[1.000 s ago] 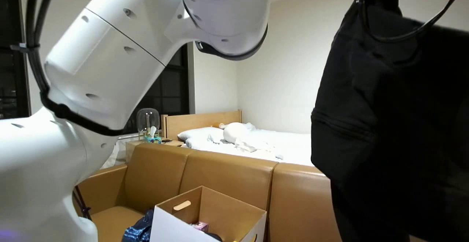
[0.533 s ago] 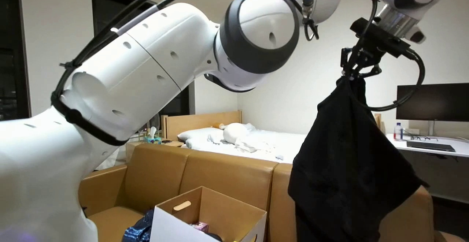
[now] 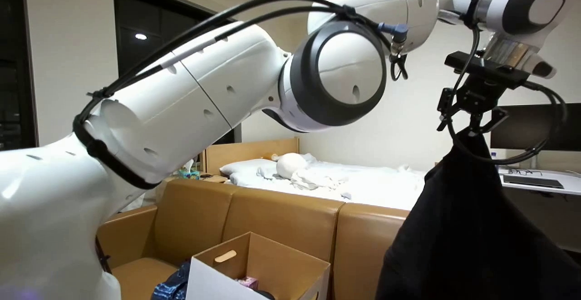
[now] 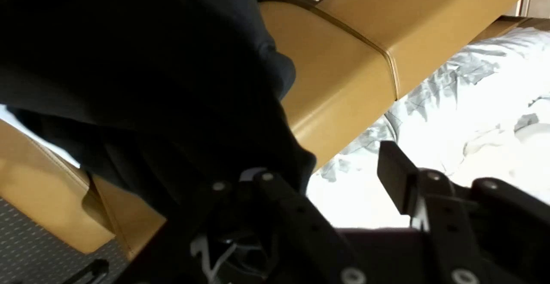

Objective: Remove the black cloth from the white box and put it on the couch

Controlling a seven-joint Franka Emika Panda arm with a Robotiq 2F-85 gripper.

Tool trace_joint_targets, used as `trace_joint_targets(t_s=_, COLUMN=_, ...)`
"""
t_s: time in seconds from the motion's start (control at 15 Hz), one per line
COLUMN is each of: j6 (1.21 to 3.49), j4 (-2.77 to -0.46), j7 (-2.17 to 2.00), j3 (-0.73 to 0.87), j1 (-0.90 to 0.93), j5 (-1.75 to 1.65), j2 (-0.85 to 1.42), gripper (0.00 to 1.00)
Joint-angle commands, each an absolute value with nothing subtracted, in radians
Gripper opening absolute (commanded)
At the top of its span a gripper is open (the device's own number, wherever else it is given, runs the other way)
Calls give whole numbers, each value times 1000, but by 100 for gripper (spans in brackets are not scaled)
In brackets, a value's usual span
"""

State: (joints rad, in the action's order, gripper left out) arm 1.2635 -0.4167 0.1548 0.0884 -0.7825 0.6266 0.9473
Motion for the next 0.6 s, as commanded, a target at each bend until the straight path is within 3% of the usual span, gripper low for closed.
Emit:
trace_joint_targets(t_s=0.0, j6=1192, j4=-342, j7=133, j3=-11, j1=-759, j5=529, j2=974, gripper=89)
trace_joint_targets(t_s=0.13, j6=1140, j4=-321, j7=143, j3=-34, j1=-747, j5=459, j2=986, gripper=99)
trace_joint_targets(t_s=0.53, j6=1153, j4=-367, j7=262, j3=46, j1=-670, j5=150, j2=929, gripper=100)
